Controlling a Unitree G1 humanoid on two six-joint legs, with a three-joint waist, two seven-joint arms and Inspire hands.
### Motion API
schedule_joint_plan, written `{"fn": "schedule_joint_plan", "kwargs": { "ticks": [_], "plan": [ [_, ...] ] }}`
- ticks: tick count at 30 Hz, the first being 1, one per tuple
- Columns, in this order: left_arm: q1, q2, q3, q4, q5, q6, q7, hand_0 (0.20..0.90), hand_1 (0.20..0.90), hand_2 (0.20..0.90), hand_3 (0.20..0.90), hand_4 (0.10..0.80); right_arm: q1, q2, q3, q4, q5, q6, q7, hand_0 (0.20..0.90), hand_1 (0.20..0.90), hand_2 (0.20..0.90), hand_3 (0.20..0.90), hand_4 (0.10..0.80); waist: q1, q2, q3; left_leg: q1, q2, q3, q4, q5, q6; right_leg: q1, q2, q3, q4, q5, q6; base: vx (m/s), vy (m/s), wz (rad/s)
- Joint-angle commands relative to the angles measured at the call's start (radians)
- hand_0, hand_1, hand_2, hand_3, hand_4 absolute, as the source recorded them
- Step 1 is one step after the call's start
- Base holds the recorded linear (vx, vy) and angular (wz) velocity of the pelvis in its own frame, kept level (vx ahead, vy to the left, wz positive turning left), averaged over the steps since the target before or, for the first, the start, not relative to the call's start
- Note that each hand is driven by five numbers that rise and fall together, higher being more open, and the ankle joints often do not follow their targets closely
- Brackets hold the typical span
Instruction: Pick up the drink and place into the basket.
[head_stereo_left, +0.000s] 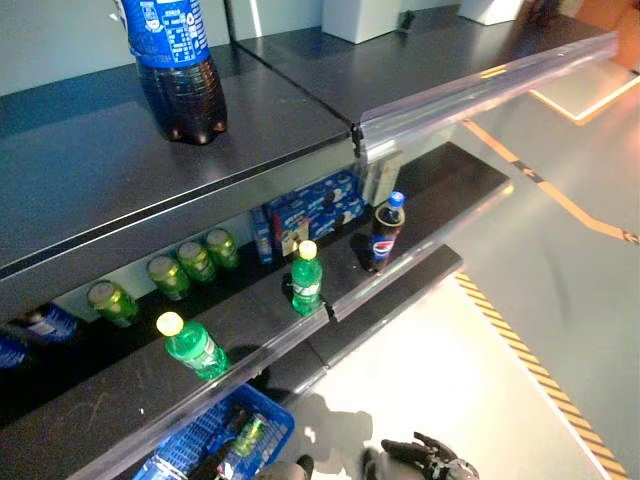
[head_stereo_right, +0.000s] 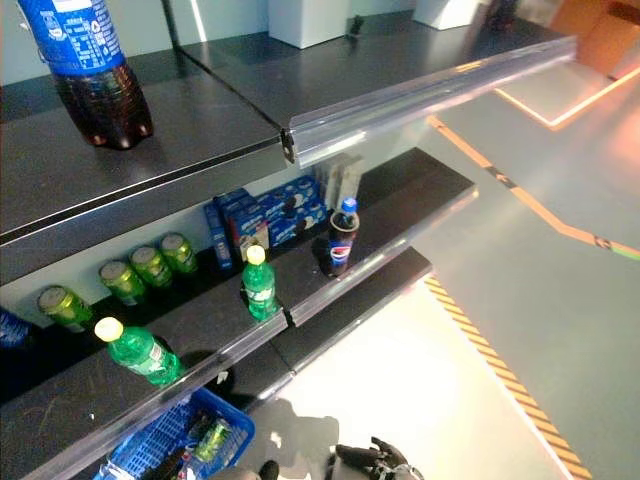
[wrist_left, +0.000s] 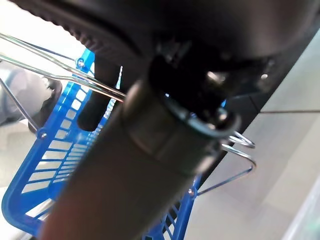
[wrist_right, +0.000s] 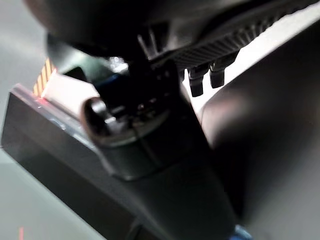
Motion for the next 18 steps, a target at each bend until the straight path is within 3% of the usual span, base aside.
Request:
{"fn": "schedule_joint_plan", "kwargs": {
  "ticks": [1, 3, 4, 5, 7, 8, 9, 11, 12, 13, 15, 18],
  "plan": [
    [0.03, 0.048, -0.007, -0.109, -0.004, -0.06, -0.004, 0.3, 0.3, 0.3, 0.2, 0.1, -0.011, -0.009, 0.004, 0.017, -0.019, 0.004, -0.021, 0.9, 0.9, 0.9, 0.9, 0.8, 0.003, -0.004, 0.011, 0.059, 0.119, 0.083, -0.042, -0.057, -0.053, 0.011, -0.038, 0.049, -0.092, 0.254, 0.035, 0.158, -0.576, 0.98],
    [0.037, 0.037, -0.003, -0.11, 0.022, -0.077, 0.006, 0.3, 0.3, 0.3, 0.2, 0.1, -0.016, -0.014, 0.034, -0.001, -0.057, 0.007, -0.043, 0.9, 0.9, 0.9, 0.9, 0.8, 0.011, -0.01, 0.007, 0.066, 0.175, 0.078, -0.045, -0.043, -0.088, 0.034, -0.022, 0.03, -0.067, 0.2, 0.032, 0.094, -0.519, 0.84],
    [0.046, 0.023, 0.028, -0.113, 0.027, -0.089, 0.019, 0.3, 0.3, 0.3, 0.2, 0.1, -0.014, -0.02, 0.057, -0.043, -0.051, 0.067, -0.042, 0.9, 0.9, 0.9, 0.9, 0.8, 0.023, -0.022, 0.003, 0.057, 0.233, 0.101, -0.037, -0.019, -0.116, 0.043, -0.015, -0.011, -0.04, 0.16, 0.022, 0.018, -0.568, 0.71],
    [0.049, 0.022, 0.036, -0.114, 0.03, -0.087, 0.009, 0.3, 0.3, 0.3, 0.2, 0.1, -0.01, -0.028, 0.065, -0.052, -0.011, 0.069, -0.036, 0.9, 0.9, 0.9, 0.9, 0.8, 0.029, -0.027, 0.002, 0.029, 0.274, 0.114, -0.037, 0.021, -0.128, 0.05, 0.003, -0.027, -0.026, 0.128, 0.001, -0.024, -0.663, 0.6],
    [0.035, 0.021, 0.029, -0.097, 0.052, -0.082, -0.013, 0.3, 0.3, 0.3, 0.2, 0.1, -0.002, -0.046, 0.041, -0.045, 0.022, 0.026, -0.025, 0.9, 0.9, 0.9, 0.9, 0.8, 0.04, -0.037, 0.012, -0.037, 0.341, 0.208, -0.05, 0.121, -0.138, 0.091, 0.015, -0.112, -0.039, 0.107, -0.025, -0.065, -0.504, 0.61],
    [0.018, 0.012, 0.025, -0.094, 0.072, -0.078, -0.012, 0.3, 0.3, 0.3, 0.2, 0.1, 0.013, -0.048, 0.02, -0.042, 0.044, 0.012, -0.045, 0.9, 0.9, 0.9, 0.9, 0.8, 0.037, -0.039, 0.016, -0.085, 0.356, 0.302, -0.061, 0.174, -0.138, 0.111, 0.024, -0.162, -0.055, 0.102, -0.035, -0.074, -0.354, 0.7],
    [0.011, 0.012, 0.017, -0.097, 0.09, -0.072, -0.013, 0.3, 0.3, 0.3, 0.2, 0.1, 0.023, -0.05, 0.009, -0.039, 0.068, 0.003, -0.051, 0.9, 0.9, 0.9, 0.9, 0.8, 0.033, -0.039, 0.017, -0.108, 0.359, 0.357, -0.054, 0.195, -0.141, 0.117, 0.028, -0.192, -0.064, 0.1, -0.04, -0.098, -0.336, 1.29],
    [-0.008, 0.013, -0.012, -0.097, 0.101, -0.048, -0.006, 0.3, 0.3, 0.3, 0.2, 0.1, 0.046, -0.063, -0.039, -0.019, 0.106, -0.021, -0.051, 0.9, 0.9, 0.9, 0.9, 0.8, 0.021, -0.041, 0.017, -0.148, 0.342, 0.465, -0.014, 0.197, -0.144, 0.134, 0.029, -0.283, -0.094, 0.099, -0.057, -0.149, -0.268, 1.81],
    [-0.008, 0.011, -0.022, -0.088, 0.083, -0.045, -0.009, 0.3, 0.3, 0.3, 0.2, 0.1, 0.041, -0.076, -0.061, -0.001, 0.101, -0.025, -0.043, 0.9, 0.9, 0.9, 0.9, 0.8, 0.019, -0.045, 0.019, -0.146, 0.299, 0.467, 0.025, 0.151, -0.136, 0.141, 0.027, -0.307, -0.104, 0.099, -0.066, -0.16, -0.188, 1.34],
    [-0.006, 0.009, -0.026, -0.085, 0.068, -0.048, -0.009, 0.3, 0.3, 0.3, 0.2, 0.1, 0.036, -0.082, -0.068, 0.005, 0.098, -0.026, -0.04, 0.9, 0.9, 0.9, 0.9, 0.8, 0.018, -0.046, 0.018, -0.147, 0.281, 0.463, 0.041, 0.137, -0.134, 0.141, 0.029, -0.31, -0.107, 0.1, -0.07, -0.16, -0.128, 0.94],
    [0.008, 0.003, -0.005, -0.064, 0.046, -0.056, -0.019, 0.3, 0.3, 0.3, 0.2, 0.1, 0.028, -0.1, -0.1, 0.017, 0.1, -0.021, -0.027, 0.9, 0.9, 0.9, 0.9, 0.8, 0.016, -0.053, 0.009, -0.131, 0.211, 0.45, 0.109, 0.083, -0.12, 0.144, 0.037, -0.322, -0.123, 0.106, -0.083, -0.13, -0.095, 0.45],
    [0.019, -0.004, 0.034, -0.024, 0.028, -0.084, -0.019, 0.3, 0.3, 0.3, 0.2, 0.1, 0.029, -0.106, -0.127, 0.016, 0.09, -0.004, -0.026, 0.9, 0.9, 0.9, 0.9, 0.8, 0.011, -0.061, -0.012, -0.098, 0.147, 0.456, 0.184, 0.025, -0.102, 0.158, 0.058, -0.346, -0.133, 0.097, -0.104, -0.089, -0.075, 0.27]
  ]
}}
